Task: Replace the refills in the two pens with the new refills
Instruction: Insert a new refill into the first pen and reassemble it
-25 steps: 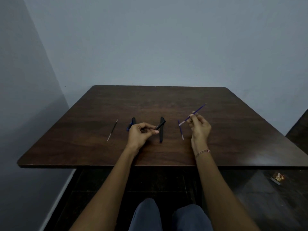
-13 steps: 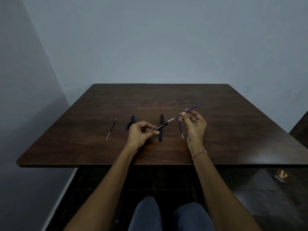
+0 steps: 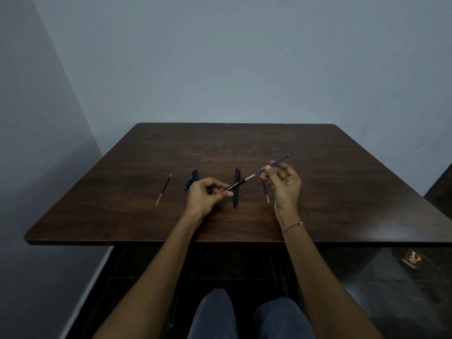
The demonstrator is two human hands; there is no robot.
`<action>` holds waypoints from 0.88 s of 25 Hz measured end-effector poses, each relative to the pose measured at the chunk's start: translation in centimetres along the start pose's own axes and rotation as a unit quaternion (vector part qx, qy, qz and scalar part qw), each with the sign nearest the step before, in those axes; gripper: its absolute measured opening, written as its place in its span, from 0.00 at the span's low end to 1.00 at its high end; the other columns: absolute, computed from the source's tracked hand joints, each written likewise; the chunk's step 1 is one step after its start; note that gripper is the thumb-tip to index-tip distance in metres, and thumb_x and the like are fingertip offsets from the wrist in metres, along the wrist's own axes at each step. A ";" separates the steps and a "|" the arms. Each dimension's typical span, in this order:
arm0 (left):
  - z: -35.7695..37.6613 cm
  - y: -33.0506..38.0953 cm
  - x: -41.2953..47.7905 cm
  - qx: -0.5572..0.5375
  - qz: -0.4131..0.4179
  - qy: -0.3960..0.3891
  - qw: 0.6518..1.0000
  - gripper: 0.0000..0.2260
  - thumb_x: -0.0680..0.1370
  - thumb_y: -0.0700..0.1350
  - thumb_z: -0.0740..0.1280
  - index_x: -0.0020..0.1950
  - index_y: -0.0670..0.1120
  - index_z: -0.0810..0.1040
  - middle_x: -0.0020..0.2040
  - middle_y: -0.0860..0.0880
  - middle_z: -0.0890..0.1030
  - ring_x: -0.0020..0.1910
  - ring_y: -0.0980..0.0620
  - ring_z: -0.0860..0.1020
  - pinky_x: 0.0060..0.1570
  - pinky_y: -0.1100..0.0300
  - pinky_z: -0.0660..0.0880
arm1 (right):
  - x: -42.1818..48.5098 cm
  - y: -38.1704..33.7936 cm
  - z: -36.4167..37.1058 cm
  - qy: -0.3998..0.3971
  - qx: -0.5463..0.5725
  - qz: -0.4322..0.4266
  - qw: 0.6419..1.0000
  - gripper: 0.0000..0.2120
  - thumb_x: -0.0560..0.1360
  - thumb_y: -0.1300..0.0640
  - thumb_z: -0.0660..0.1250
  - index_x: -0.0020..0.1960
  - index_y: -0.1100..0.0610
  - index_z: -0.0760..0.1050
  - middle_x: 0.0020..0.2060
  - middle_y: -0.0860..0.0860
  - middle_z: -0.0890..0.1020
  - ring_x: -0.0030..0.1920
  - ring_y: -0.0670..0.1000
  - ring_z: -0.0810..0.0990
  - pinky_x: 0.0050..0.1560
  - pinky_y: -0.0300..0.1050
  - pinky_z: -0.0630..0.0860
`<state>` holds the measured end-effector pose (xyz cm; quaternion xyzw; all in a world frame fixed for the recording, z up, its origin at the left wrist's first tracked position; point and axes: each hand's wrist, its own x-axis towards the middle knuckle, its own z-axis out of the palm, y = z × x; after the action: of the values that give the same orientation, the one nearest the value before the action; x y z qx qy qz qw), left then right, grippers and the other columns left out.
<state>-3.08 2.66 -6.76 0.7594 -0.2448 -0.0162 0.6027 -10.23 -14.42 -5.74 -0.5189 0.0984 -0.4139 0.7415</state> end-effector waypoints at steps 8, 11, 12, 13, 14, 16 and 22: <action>0.0 -0.3 0.1 -0.004 0.000 0.001 1.000 0.11 0.64 0.36 0.78 0.37 0.51 0.81 0.30 0.57 0.78 0.28 0.67 0.74 0.31 0.75 0.69 | 0.1 0.2 0.1 -0.014 0.021 0.012 1.000 0.07 0.72 0.69 0.68 0.47 0.60 0.76 0.37 0.53 0.83 0.35 0.46 0.82 0.39 0.38 0.80; 0.1 -0.4 0.3 0.001 0.002 -0.001 1.000 0.12 0.64 0.36 0.78 0.37 0.51 0.81 0.31 0.56 0.78 0.29 0.67 0.75 0.31 0.75 0.70 | 0.2 0.3 0.1 -0.035 0.006 0.008 0.999 0.07 0.73 0.70 0.68 0.47 0.60 0.76 0.34 0.50 0.84 0.33 0.45 0.82 0.38 0.37 0.80; 0.1 -0.5 0.3 0.001 0.003 -0.001 1.000 0.12 0.63 0.37 0.78 0.37 0.51 0.81 0.31 0.56 0.79 0.29 0.67 0.75 0.31 0.75 0.70 | 0.2 0.4 0.1 -0.043 -0.001 0.007 0.999 0.07 0.73 0.70 0.68 0.46 0.60 0.76 0.33 0.50 0.84 0.33 0.46 0.82 0.38 0.37 0.80; 0.1 -0.5 0.3 0.001 0.003 -0.001 1.000 0.12 0.63 0.37 0.78 0.37 0.52 0.81 0.31 0.56 0.79 0.29 0.67 0.75 0.31 0.75 0.70 | 0.2 0.5 0.1 -0.052 -0.008 0.007 0.999 0.07 0.73 0.70 0.68 0.46 0.59 0.77 0.33 0.50 0.84 0.34 0.46 0.82 0.38 0.37 0.80; 0.1 -0.5 0.4 0.000 0.002 -0.001 1.000 0.12 0.63 0.37 0.78 0.37 0.52 0.81 0.31 0.56 0.79 0.29 0.67 0.75 0.31 0.75 0.70 | 0.1 0.6 0.1 -0.063 -0.019 0.008 0.998 0.08 0.72 0.70 0.68 0.46 0.59 0.77 0.34 0.50 0.84 0.34 0.46 0.82 0.38 0.37 0.80; 0.1 -0.5 0.4 0.003 -0.002 -0.002 1.000 0.12 0.63 0.38 0.78 0.37 0.53 0.81 0.32 0.56 0.79 0.30 0.67 0.75 0.31 0.75 0.70 | 0.0 0.9 0.2 -0.092 -0.059 -0.001 0.994 0.08 0.72 0.69 0.69 0.46 0.57 0.78 0.35 0.49 0.83 0.37 0.47 0.83 0.39 0.37 0.80; 0.0 -0.2 0.3 0.001 -0.007 -0.003 1.000 0.11 0.65 0.38 0.78 0.38 0.52 0.81 0.35 0.54 0.80 0.31 0.68 0.75 0.32 0.76 0.70 | -0.2 1.7 0.3 -0.141 -0.183 -0.042 0.972 0.09 0.75 0.62 0.68 0.44 0.48 0.79 0.39 0.44 0.84 0.44 0.46 0.82 0.42 0.44 0.80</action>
<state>-2.74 2.55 -6.90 0.7617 -0.2408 -0.0224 0.6011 -9.33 -13.81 -7.10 -0.7022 0.0450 -0.3425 0.6226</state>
